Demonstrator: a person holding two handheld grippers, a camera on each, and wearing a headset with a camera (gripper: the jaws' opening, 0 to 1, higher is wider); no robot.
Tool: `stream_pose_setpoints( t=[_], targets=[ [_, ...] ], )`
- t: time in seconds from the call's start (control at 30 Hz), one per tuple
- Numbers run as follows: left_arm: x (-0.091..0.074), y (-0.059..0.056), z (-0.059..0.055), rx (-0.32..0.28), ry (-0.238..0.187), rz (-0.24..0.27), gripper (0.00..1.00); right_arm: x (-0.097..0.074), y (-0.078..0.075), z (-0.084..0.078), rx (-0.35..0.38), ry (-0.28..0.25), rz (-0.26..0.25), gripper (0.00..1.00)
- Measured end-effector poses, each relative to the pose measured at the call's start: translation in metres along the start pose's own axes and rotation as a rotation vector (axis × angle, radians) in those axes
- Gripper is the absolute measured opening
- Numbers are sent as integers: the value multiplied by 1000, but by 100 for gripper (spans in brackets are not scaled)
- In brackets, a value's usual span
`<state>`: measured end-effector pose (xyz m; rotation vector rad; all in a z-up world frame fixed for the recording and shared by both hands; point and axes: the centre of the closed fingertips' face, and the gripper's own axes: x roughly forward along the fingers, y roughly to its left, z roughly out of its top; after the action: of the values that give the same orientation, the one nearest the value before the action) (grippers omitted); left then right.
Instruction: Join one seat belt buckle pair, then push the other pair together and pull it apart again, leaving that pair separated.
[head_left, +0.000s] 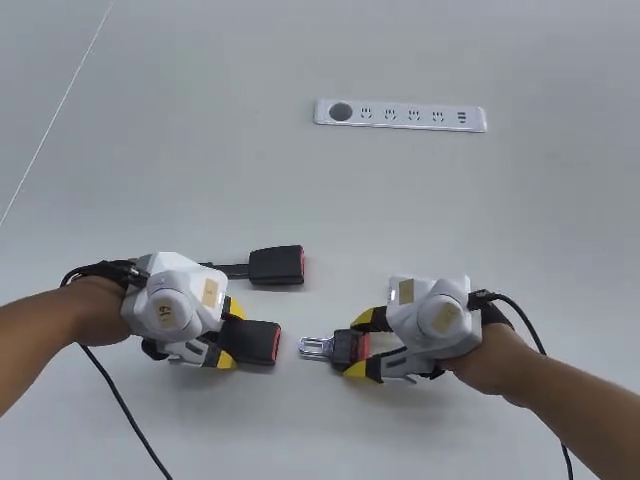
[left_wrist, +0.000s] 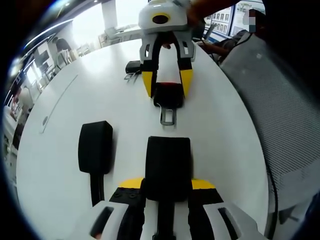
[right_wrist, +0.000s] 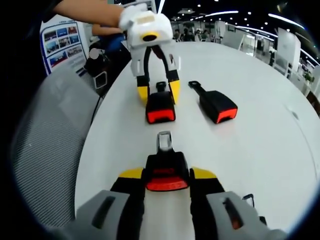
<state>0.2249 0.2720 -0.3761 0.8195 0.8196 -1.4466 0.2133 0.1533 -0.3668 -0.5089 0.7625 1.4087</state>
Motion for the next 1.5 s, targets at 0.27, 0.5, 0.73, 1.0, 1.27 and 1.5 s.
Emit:
stream_pose_setpoints(
  t=[0.27, 0.5, 0.73, 1.0, 1.27, 1.5],
  targets=[
    [1, -1, 1, -6, 6, 2, 34, 12, 0, 13, 30, -41, 0, 34],
    [1, -2, 3, -7, 12, 2, 34, 18, 1, 20, 25, -55, 5, 34],
    [1, -2, 4, -5, 19, 4, 34, 24, 2, 28, 1, -67, 10, 34],
    [2, -2, 4, -1, 32, 5, 33, 27, 1, 29, -4, -57, 20, 34],
    [3, -1, 2, -5, 36, -1, 32, 35, 2, 37, 7, -66, 19, 32],
    [3, -1, 2, -5, 39, 1, 32, 40, 1, 44, 32, -57, 20, 32]
  ],
)
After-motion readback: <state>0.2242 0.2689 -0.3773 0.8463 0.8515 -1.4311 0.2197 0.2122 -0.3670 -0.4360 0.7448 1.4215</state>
